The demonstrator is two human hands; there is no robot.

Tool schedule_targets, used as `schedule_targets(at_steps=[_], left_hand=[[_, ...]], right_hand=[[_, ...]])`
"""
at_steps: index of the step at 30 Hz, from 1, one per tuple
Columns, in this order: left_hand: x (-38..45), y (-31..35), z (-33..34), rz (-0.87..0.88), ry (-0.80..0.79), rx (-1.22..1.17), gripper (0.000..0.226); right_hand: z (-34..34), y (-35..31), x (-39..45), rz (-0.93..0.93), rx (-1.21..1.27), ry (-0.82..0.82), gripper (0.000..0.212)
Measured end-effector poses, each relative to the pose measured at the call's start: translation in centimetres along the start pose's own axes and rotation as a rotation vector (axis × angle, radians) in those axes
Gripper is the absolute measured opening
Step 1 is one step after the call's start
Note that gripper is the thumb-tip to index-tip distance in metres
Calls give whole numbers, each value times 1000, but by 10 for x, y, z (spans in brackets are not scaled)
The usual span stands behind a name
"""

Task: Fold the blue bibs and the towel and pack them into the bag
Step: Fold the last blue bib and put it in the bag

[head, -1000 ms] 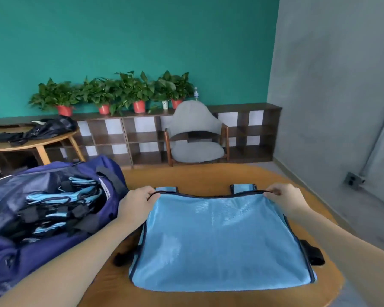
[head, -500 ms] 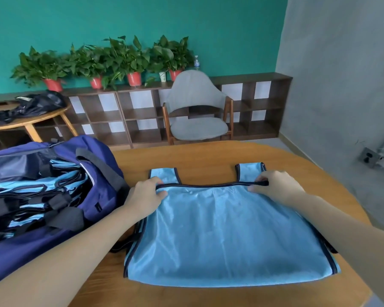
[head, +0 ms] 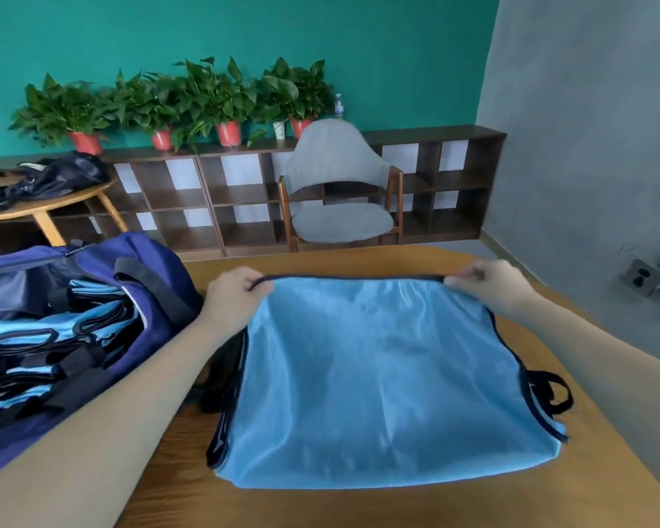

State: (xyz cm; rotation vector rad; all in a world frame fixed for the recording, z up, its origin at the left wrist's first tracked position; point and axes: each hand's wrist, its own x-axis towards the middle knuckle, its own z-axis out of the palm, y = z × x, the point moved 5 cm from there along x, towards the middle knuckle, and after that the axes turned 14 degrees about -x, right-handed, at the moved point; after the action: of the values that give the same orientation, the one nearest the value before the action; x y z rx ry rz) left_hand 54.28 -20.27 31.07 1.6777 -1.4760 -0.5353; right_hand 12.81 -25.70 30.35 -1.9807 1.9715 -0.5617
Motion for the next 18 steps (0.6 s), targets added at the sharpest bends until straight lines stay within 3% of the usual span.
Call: schedule_targets(at_steps=[2, 5, 10, 13, 18], left_hand=[[-6, -26, 14, -147, -91, 57, 35], [-14, -43, 14, -186, -97, 65, 44], [-23, -34, 13, -156, -127, 90, 16], [-25, -31, 5, -100, -67, 65, 12], [-4, -24, -15, -142, 67, -236, 13]], right_hand=[[23, 20, 1, 54, -22, -83, 28], [33, 34, -4, 37, 13, -40, 26], [34, 31, -9, 6, 15, -68, 15], [27, 29, -11, -18, 48, -33, 13], [-5, 18, -3, 15, 366, 69, 15]])
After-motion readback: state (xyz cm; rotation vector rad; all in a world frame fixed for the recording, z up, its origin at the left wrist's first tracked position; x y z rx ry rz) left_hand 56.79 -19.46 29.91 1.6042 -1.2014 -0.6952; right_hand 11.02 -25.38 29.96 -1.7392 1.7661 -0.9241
